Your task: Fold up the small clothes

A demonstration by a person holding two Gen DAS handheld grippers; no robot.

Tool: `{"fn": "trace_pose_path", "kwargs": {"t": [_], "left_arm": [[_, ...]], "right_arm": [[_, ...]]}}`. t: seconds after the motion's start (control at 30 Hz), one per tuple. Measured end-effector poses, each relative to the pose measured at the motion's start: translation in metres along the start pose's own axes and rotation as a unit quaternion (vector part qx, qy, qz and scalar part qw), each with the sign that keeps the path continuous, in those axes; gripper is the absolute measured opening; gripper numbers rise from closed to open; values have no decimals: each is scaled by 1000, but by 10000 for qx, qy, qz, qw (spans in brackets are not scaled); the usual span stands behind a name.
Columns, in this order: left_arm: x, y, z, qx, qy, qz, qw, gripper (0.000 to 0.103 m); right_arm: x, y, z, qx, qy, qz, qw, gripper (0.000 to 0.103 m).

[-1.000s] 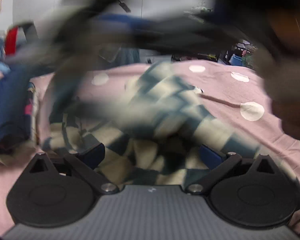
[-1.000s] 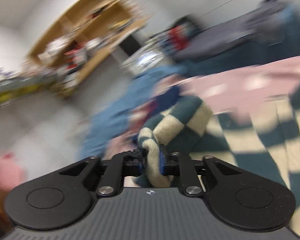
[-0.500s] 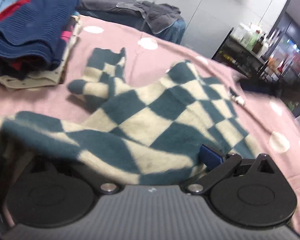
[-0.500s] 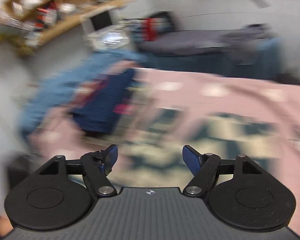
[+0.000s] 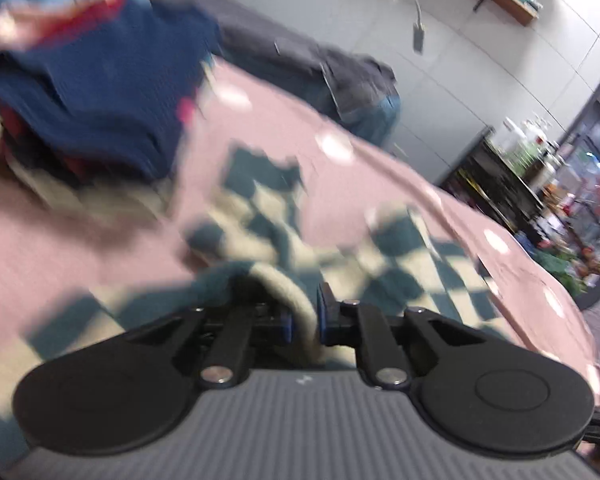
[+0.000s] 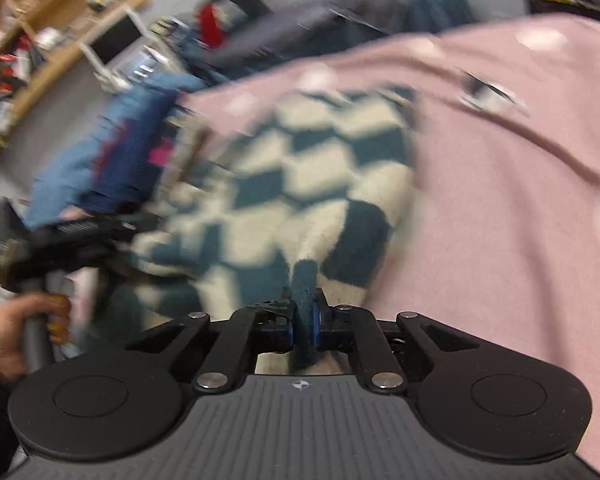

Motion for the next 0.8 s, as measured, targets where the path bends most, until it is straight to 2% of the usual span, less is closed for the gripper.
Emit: {"fn": "trace_pose_path", "kwargs": {"t": [0.07,0.13,0.2,0.23,0.3,0.33,0.37,0.4,0.43,0.47,0.5,0.57,0.63,0.67,0.73,0.8], "left_arm": [[-30,-18,15,65,-343,-366,9987,12],[-59,-38,33,111,-715,-672,9951,12],[-87,-55,51,236,-1283,-948,9869,12],[-100,-62,58,311,-1560,-1102,9811,12],[-120,-74,75,401,-2061,-1268,9695,15],[-127,-78,84,360,-2238,-1281,9655,17],[-132,-80,92,278,-2349,-1311,9627,24],[-136,-81,99,206,-2453,-1339,9599,40],[-135,-81,104,193,-2528,-1290,9587,53],[-131,-81,106,256,-2487,-1141,9615,77],[-126,-79,107,326,-2340,-984,9667,88],[-109,-73,98,506,-1852,-720,9788,91],[-91,-67,83,720,-1378,-562,9862,96],[-79,-66,73,857,-1120,-472,9889,99],[-51,-64,48,1226,-595,-238,9904,100],[-23,-63,22,1662,-250,-9,9858,100]], "right_arm": [[7,-10,47,-567,-377,-81,9976,15],[23,-17,89,-787,-1025,28,9916,15],[47,-20,125,-773,-1718,254,9818,15],[61,-20,144,-955,-1942,311,9758,15],[86,-12,181,-1481,-2037,350,9671,17],[104,-6,193,-1628,-2008,563,9644,20],[122,0,201,-1654,-2034,847,9613,36],[136,8,204,-1619,-2092,1064,9585,48],[146,15,205,-1623,-2145,1252,9550,54],[149,19,204,-1670,-2153,1375,9523,56],[143,21,199,-1683,-2119,1244,9546,56],[120,12,177,-1715,-2066,762,9603,61],[90,-7,149,-1814,-1715,149,9682,84],[77,-18,133,-1923,-1438,-174,9706,103],[59,-43,98,-2150,-702,-677,9717,103],[50,-69,60,-2129,-23,-801,9738,103]]}}
Point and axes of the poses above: each gripper's, at about its wrist camera, not at the fingertips, and x roughly the way its jaws point, z to its left, y to its underside, the point moved 3 cm from there along x, roughly the way its jaws point, and after that the axes turned 5 degrees about x, right-handed, at the moved point
